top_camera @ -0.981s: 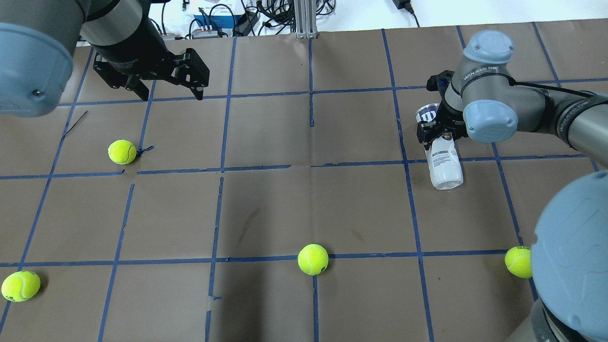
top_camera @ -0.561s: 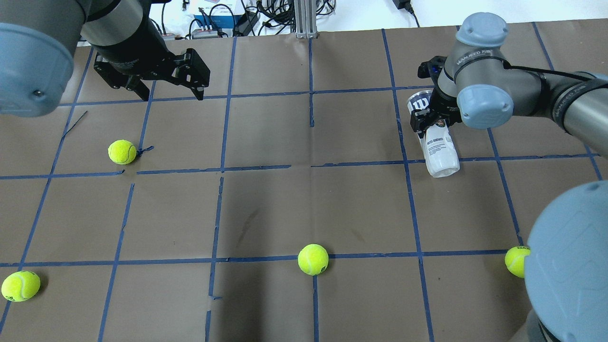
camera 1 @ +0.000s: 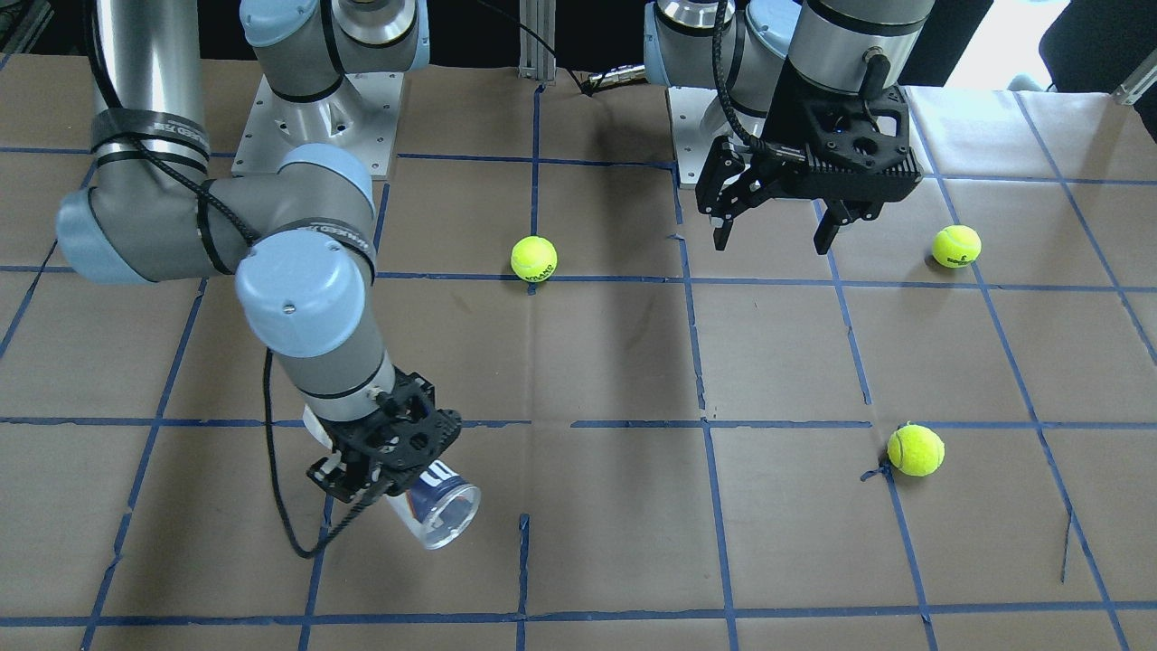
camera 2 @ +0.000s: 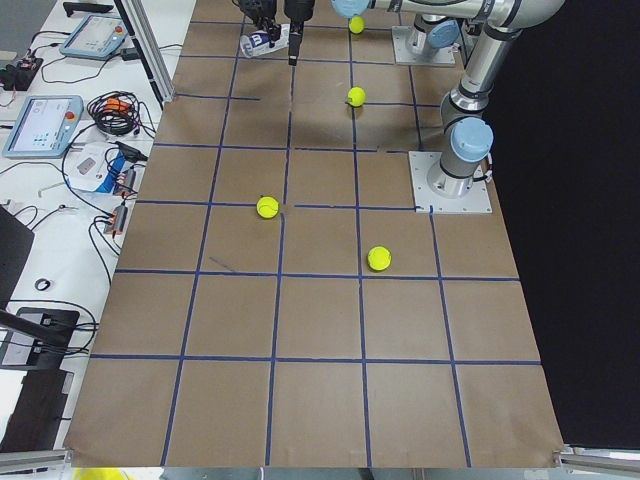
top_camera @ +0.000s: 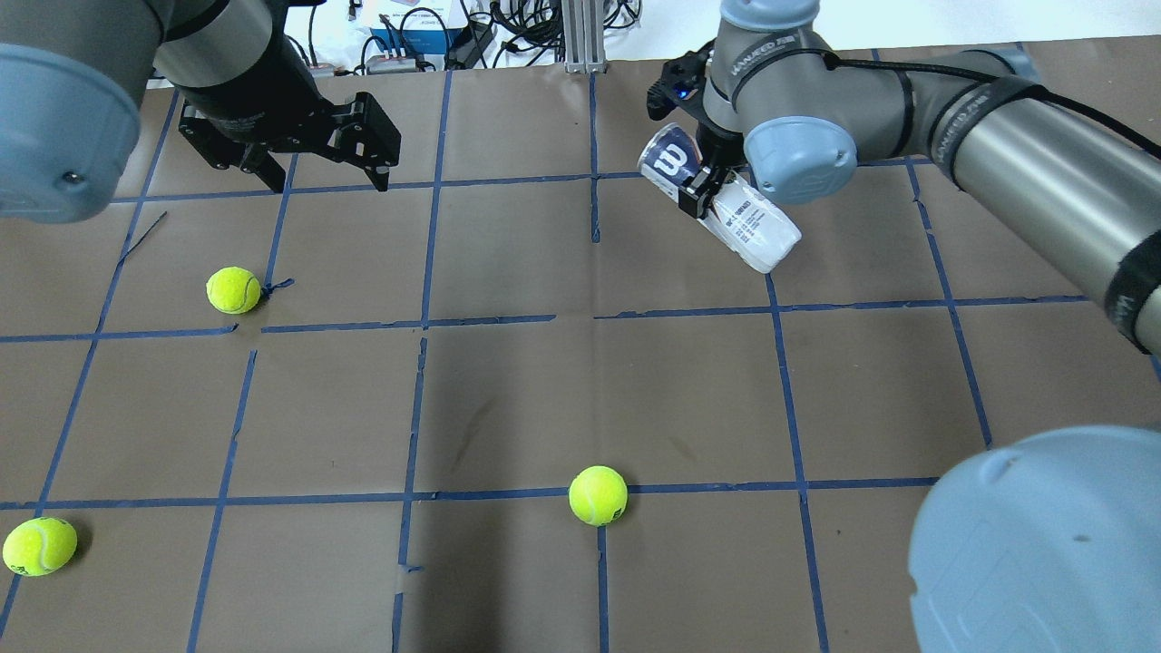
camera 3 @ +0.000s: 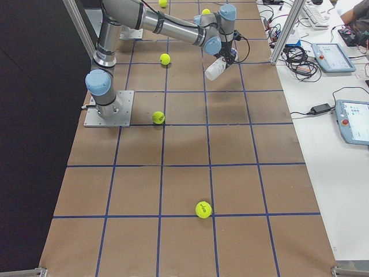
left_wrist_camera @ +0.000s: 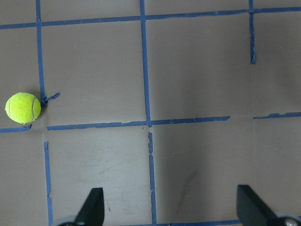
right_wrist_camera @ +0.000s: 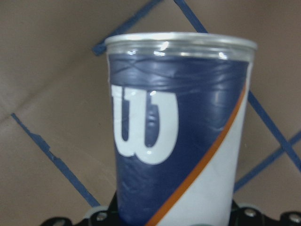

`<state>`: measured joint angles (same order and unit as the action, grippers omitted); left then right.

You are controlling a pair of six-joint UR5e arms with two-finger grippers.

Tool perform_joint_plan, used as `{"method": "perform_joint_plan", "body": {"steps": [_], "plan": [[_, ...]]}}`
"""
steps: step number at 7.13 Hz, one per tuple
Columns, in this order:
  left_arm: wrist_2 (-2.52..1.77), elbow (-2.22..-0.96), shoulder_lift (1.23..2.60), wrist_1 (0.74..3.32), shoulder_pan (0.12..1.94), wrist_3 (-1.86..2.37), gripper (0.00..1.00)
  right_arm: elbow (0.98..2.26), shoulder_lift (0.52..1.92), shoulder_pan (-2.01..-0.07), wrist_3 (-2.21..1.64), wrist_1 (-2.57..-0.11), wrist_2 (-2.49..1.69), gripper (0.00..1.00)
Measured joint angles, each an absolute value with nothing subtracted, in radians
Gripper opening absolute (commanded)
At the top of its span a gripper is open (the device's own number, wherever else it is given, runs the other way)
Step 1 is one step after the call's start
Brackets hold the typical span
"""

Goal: Lift up tennis ball bucket
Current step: 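Carry the can with the right gripper toward the left gripper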

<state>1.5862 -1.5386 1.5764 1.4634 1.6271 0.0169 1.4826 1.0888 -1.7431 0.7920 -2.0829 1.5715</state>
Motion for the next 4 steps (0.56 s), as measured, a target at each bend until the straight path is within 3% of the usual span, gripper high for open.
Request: {"method": "perform_joint_plan", "body": {"steps": [4], "plan": [[1.587, -1.538, 1.575, 1.464, 1.627, 0.017, 1.00, 1.338, 0.938, -1.900, 1.153, -2.155, 1.570, 0.62]]}}
